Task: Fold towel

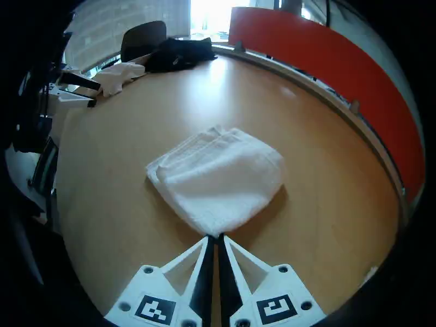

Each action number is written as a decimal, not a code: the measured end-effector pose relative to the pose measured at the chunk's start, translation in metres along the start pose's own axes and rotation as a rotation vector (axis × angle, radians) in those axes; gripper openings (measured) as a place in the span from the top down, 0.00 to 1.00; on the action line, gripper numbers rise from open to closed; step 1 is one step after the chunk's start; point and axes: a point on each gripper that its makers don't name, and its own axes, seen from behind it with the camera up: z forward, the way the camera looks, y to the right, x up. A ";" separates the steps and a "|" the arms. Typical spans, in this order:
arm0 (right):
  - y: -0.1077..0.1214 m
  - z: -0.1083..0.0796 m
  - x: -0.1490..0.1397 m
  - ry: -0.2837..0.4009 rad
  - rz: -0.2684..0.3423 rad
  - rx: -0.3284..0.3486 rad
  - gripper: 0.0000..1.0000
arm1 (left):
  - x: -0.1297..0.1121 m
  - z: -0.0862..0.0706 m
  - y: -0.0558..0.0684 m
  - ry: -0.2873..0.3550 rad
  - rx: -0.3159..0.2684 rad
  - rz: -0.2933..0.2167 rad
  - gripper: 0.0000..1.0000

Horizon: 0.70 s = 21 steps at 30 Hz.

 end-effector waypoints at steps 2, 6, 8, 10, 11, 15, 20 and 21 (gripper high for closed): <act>0.002 -0.004 0.010 0.014 -0.010 -0.005 0.95 | 0.000 0.000 0.000 0.001 0.000 0.001 0.01; 0.008 -0.014 0.036 0.047 -0.032 -0.017 0.95 | 0.003 -0.002 -0.001 0.011 0.000 0.004 0.01; 0.011 -0.018 0.049 0.065 -0.043 -0.021 0.95 | 0.005 -0.003 -0.001 0.016 0.000 0.004 0.01; 0.014 -0.024 0.064 0.083 -0.055 -0.026 0.96 | 0.007 -0.004 -0.001 0.022 0.001 0.004 0.01; 0.015 -0.026 0.072 0.092 -0.060 -0.028 0.95 | 0.008 -0.004 -0.002 0.025 0.001 0.004 0.01; 0.021 -0.040 0.103 0.135 -0.086 -0.044 0.96 | 0.014 -0.007 -0.003 0.037 0.002 0.006 0.01; 0.028 -0.061 0.137 0.185 -0.117 -0.063 0.96 | 0.020 -0.010 -0.004 0.052 0.000 0.008 0.01; 0.029 -0.066 0.144 0.195 -0.122 -0.068 0.96 | 0.021 -0.011 -0.004 0.055 0.000 0.008 0.01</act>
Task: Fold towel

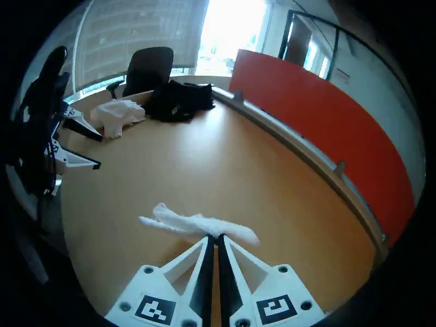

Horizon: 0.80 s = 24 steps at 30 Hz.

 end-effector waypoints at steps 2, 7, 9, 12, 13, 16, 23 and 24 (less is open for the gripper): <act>0.005 -0.007 0.011 0.016 -0.007 -0.010 0.96 | 0.003 -0.001 0.001 0.005 -0.001 0.001 0.01; 0.019 -0.023 0.026 0.037 -0.004 -0.039 0.96 | 0.009 -0.003 0.006 0.018 -0.007 0.006 0.01; 0.025 -0.029 0.028 0.040 0.003 -0.050 0.96 | 0.011 -0.003 0.009 0.023 -0.010 0.007 0.01; 0.033 -0.037 0.028 0.044 0.016 -0.064 0.96 | 0.013 -0.002 0.013 0.027 -0.015 0.006 0.01; 0.035 -0.039 0.028 0.045 0.020 -0.067 0.96 | 0.014 -0.002 0.014 0.028 -0.016 0.006 0.01; 0.043 -0.046 0.025 0.045 0.029 -0.077 0.96 | 0.017 -0.001 0.018 0.033 -0.020 0.007 0.01; 0.063 -0.057 0.006 0.027 0.052 -0.091 0.96 | 0.020 0.000 0.022 0.035 -0.020 0.012 0.01; 0.067 -0.059 0.002 0.022 0.056 -0.094 0.96 | 0.020 0.001 0.023 0.034 -0.020 0.013 0.01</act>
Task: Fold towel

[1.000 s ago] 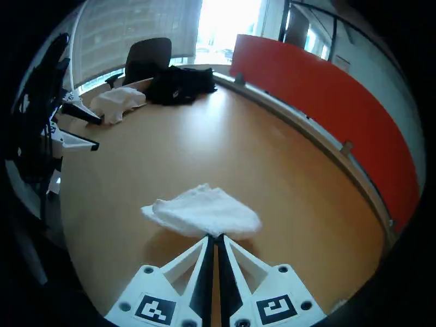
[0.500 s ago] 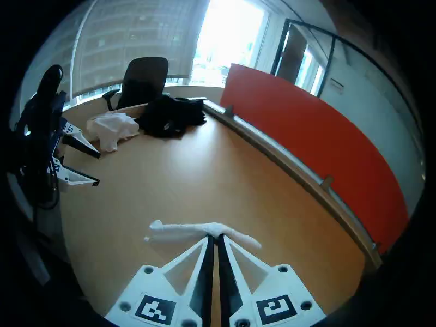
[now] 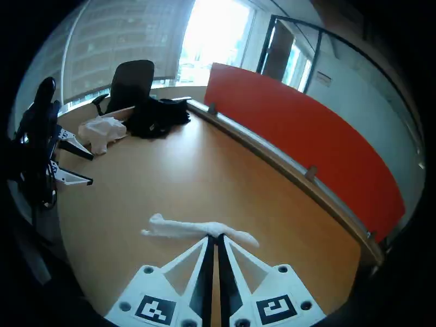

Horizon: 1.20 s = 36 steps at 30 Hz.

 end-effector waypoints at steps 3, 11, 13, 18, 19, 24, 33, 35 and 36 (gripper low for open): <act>0.014 -0.004 -0.011 -0.015 0.008 -0.011 0.96 | 0.000 0.000 0.001 -0.004 0.002 0.004 0.01; 0.058 -0.018 -0.047 -0.057 0.035 -0.050 0.96 | 0.000 0.001 0.002 -0.013 0.010 0.006 0.01; 0.071 -0.022 -0.055 -0.066 0.042 -0.062 0.96 | 0.001 0.001 0.002 -0.016 0.013 0.003 0.01; 0.102 -0.033 -0.076 -0.091 0.056 -0.088 0.96 | 0.002 0.002 0.002 -0.021 0.023 0.001 0.01; 0.108 -0.035 -0.080 -0.096 0.058 -0.093 0.96 | 0.003 0.002 0.002 -0.022 0.026 0.001 0.01; 0.139 -0.045 -0.100 -0.123 0.065 -0.121 0.96 | 0.003 0.003 0.004 -0.028 0.035 0.002 0.01; 0.189 -0.063 -0.129 -0.159 0.085 -0.170 0.96 | 0.006 0.006 0.008 -0.036 0.049 0.007 0.01; 0.200 -0.067 -0.135 -0.170 0.085 -0.183 0.95 | 0.007 0.006 0.009 -0.037 0.052 0.008 0.01; 0.206 -0.069 -0.139 -0.175 0.087 -0.189 0.95 | 0.007 0.006 0.009 -0.038 0.053 0.008 0.01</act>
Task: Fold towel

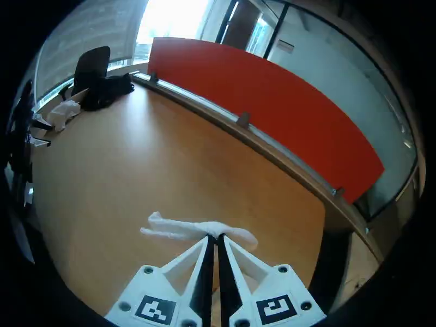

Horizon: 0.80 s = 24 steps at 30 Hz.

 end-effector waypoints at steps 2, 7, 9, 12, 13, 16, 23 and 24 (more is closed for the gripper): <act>0.011 0.000 -0.005 -0.009 0.004 -0.012 0.96 | 0.001 0.000 0.001 -0.002 0.003 0.001 0.01; 0.039 -0.001 -0.017 -0.029 0.021 -0.044 0.96 | 0.004 0.001 0.005 -0.005 0.006 0.009 0.01; 0.050 -0.002 -0.021 -0.036 0.029 -0.056 0.96 | 0.005 0.002 0.006 -0.005 0.008 0.012 0.01; 0.063 -0.004 -0.026 -0.046 0.038 -0.068 0.96 | 0.007 0.003 0.009 -0.005 0.007 0.016 0.01; 0.066 -0.004 -0.027 -0.050 0.040 -0.072 0.96 | 0.007 0.004 0.010 -0.005 0.007 0.017 0.01; 0.075 -0.006 -0.032 -0.059 0.045 -0.081 0.96 | 0.010 0.005 0.012 -0.004 0.005 0.022 0.01; 0.086 -0.012 -0.044 -0.075 0.059 -0.097 0.96 | 0.015 0.007 0.016 -0.001 0.002 0.034 0.01; 0.087 -0.013 -0.047 -0.078 0.062 -0.099 0.96 | 0.015 0.007 0.016 -0.001 0.001 0.035 0.01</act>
